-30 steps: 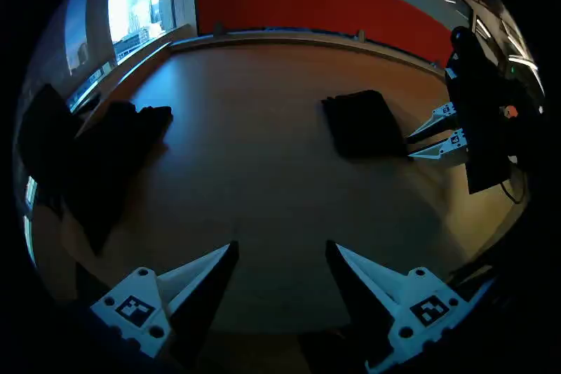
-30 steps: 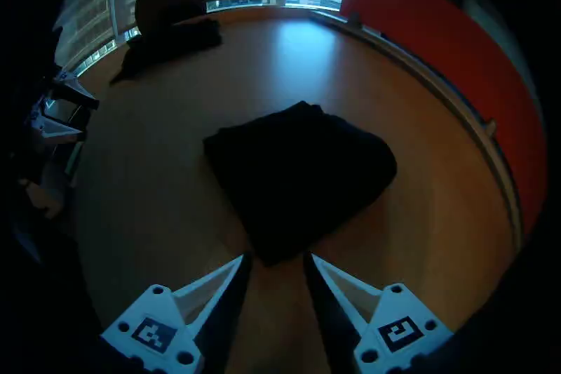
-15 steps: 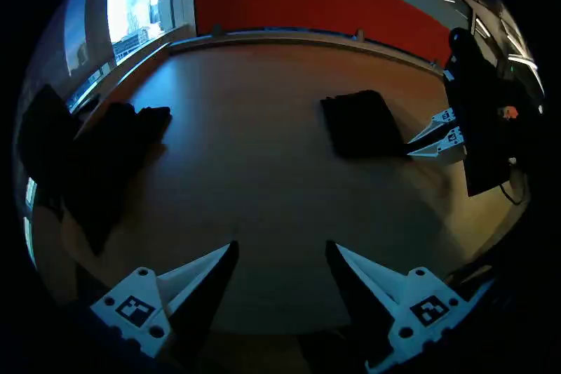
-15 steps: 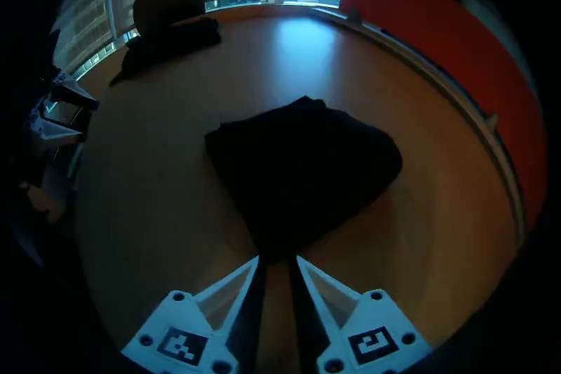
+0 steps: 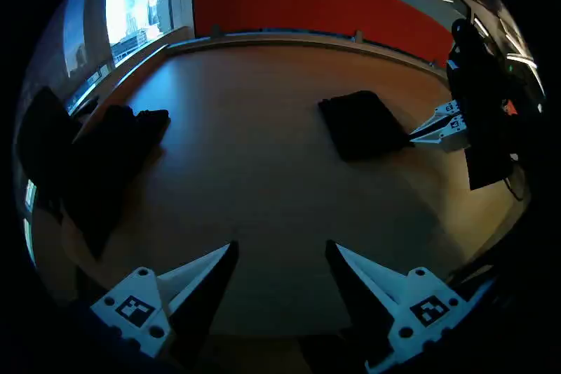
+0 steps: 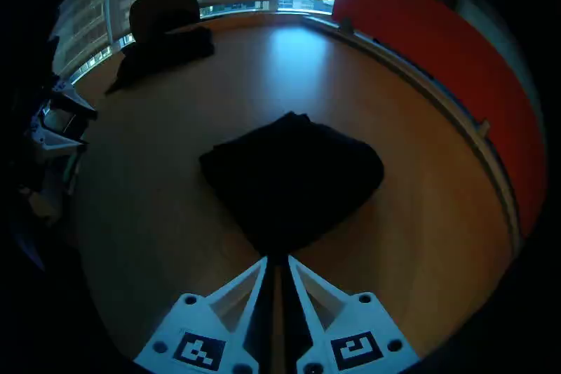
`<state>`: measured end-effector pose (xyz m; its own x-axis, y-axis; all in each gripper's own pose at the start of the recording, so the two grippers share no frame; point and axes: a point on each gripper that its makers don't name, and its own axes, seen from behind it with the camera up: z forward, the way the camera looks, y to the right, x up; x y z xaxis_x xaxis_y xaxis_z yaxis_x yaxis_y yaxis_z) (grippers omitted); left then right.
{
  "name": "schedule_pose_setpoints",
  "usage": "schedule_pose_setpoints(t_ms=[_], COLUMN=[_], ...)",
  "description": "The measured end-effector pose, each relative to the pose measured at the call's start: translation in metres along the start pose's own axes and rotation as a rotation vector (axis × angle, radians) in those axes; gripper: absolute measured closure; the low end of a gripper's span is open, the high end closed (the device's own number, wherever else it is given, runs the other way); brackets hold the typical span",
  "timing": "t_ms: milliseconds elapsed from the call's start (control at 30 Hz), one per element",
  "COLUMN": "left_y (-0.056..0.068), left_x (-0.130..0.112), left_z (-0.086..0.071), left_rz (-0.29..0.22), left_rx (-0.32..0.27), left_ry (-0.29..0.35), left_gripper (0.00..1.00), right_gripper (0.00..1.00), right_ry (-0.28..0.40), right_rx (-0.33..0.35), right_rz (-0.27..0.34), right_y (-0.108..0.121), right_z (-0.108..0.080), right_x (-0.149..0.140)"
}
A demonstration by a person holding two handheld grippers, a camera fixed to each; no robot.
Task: Fold towel
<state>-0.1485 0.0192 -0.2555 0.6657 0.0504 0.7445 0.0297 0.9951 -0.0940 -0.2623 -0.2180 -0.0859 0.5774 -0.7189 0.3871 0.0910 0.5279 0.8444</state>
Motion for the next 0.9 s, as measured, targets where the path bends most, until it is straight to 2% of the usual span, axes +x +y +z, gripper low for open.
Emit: schedule_pose_setpoints(t_ms=[200, 600, 900], left_y=[0.002, 0.005, 0.010], left_x=[0.007, 0.026, 0.042], left_z=[0.002, 0.005, 0.006], left_rz=[0.005, 0.019, 0.038], left_rx=[-0.006, -0.017, -0.031], left_ry=[0.013, 0.049, 0.075], left_gripper=[0.08, 0.08, 0.08], right_gripper=[0.95, 0.95, 0.95], right_ry=[0.062, 0.196, 0.269], right_rx=[-0.019, -0.072, -0.134], right_rz=[-0.002, -0.051, -0.050], right_y=[0.014, 0.048, 0.081], right_z=[-0.016, -0.053, -0.091], right_x=[0.037, 0.120, 0.155])
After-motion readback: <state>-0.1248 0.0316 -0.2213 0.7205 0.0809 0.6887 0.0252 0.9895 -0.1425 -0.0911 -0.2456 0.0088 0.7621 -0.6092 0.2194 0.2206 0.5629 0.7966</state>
